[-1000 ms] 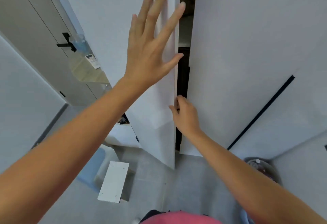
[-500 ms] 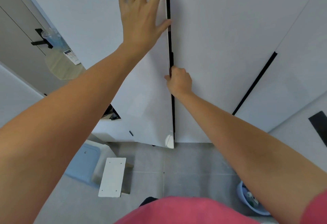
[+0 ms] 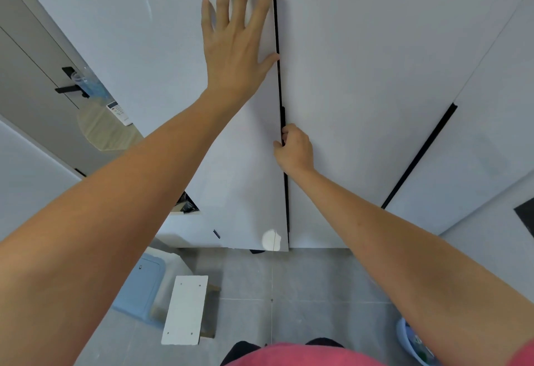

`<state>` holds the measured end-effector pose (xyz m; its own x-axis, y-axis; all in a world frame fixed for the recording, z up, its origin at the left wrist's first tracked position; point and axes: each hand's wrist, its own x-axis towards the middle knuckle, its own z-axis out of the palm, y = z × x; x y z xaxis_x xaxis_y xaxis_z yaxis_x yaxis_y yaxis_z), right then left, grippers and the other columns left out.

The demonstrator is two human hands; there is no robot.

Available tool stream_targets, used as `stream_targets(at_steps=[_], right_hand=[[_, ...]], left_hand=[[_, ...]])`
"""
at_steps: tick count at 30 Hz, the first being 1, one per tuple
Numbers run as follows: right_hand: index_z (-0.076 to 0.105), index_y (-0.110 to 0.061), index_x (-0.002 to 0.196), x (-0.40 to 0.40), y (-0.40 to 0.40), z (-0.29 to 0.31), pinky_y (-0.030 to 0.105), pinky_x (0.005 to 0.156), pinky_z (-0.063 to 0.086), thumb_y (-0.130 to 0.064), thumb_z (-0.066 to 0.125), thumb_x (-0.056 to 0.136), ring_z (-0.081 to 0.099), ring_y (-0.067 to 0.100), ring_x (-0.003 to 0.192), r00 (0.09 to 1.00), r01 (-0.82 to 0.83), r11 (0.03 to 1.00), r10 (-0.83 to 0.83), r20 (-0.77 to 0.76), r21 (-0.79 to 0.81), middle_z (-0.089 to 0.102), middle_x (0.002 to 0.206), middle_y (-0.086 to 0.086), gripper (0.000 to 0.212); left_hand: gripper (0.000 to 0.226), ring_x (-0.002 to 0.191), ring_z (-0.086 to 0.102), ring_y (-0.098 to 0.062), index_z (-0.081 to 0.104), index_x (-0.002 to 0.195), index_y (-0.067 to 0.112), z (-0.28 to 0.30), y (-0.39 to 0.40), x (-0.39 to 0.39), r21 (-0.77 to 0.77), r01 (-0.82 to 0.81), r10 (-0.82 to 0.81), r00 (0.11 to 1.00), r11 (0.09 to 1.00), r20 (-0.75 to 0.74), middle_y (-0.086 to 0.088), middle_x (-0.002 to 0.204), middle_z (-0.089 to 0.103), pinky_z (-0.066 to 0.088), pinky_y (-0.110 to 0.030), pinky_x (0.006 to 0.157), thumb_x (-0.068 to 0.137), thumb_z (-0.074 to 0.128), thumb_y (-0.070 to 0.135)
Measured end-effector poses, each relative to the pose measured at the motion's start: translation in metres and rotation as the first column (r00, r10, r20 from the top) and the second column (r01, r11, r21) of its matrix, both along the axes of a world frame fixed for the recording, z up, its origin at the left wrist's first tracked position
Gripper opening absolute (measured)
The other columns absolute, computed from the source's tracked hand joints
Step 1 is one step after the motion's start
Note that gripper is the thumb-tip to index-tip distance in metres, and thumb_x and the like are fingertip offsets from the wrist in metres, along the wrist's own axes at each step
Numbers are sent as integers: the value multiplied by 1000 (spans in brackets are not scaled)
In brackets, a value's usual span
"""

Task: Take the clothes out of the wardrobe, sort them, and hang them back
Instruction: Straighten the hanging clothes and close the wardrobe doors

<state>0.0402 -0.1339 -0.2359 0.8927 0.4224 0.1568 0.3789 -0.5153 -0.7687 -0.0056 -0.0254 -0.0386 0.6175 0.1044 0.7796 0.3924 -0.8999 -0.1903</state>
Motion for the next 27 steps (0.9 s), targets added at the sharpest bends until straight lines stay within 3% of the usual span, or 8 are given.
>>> stream_targets(at_steps=[5,10,14,18,22,25,27], right_hand=[[63,-9,128,-9,5,-3,38,93,55,1,56,86,64,25,110,980,92,982,-60,-190,165,66,120,7,44],[64,-11,128,-16,2,-6,31,91,52,3,54,83,66,24,108,976,130,976,-95,-195,175,68,118,5,48],[52,-17,148,-19,2,-8,27,88,44,1,55,83,63,19,107,982,112,984,-88,-167,137,63,123,1,67],[42,-19,154,-22,3,-9,36,86,54,2,56,83,55,20,107,974,32,989,2,-227,145,44,124,1,75],[47,-17,140,-27,-4,-10,35,85,52,1,57,84,53,18,101,981,-18,985,50,-187,171,41,121,0,60],[52,-16,125,-31,-11,-12,31,84,48,-6,64,89,55,17,101,984,-68,977,99,-149,203,52,117,0,39],[54,-15,112,-34,-17,-12,36,82,53,-15,70,90,60,19,96,985,-102,973,128,-116,207,61,107,1,28]], left_hand=[[104,160,14,-40,15,167,32,0,3,0,26,-9,9,1000,1000,-2,-12,174,17,23,-65,124,85,70,64],[105,159,14,-43,21,166,31,-6,-7,3,-21,-10,10,999,1000,31,-16,173,18,22,-67,123,82,64,77],[95,158,16,-45,26,165,31,-8,-12,4,-18,-11,12,998,1000,56,-18,171,21,23,-66,122,84,68,55],[93,158,16,-46,30,164,31,-4,-18,5,-61,-3,7,997,998,72,-20,171,22,23,-66,121,78,66,35],[89,158,16,-45,32,164,31,-4,-19,-9,-69,26,-22,998,997,59,-19,171,22,22,-66,121,80,61,40],[84,157,17,-47,36,163,29,-6,-21,-23,-62,51,-47,997,997,65,-22,169,24,23,-66,121,84,61,42],[80,156,19,-50,40,161,27,-7,-22,-34,-58,87,-83,994,995,72,-26,167,26,24,-66,121,86,63,43]])
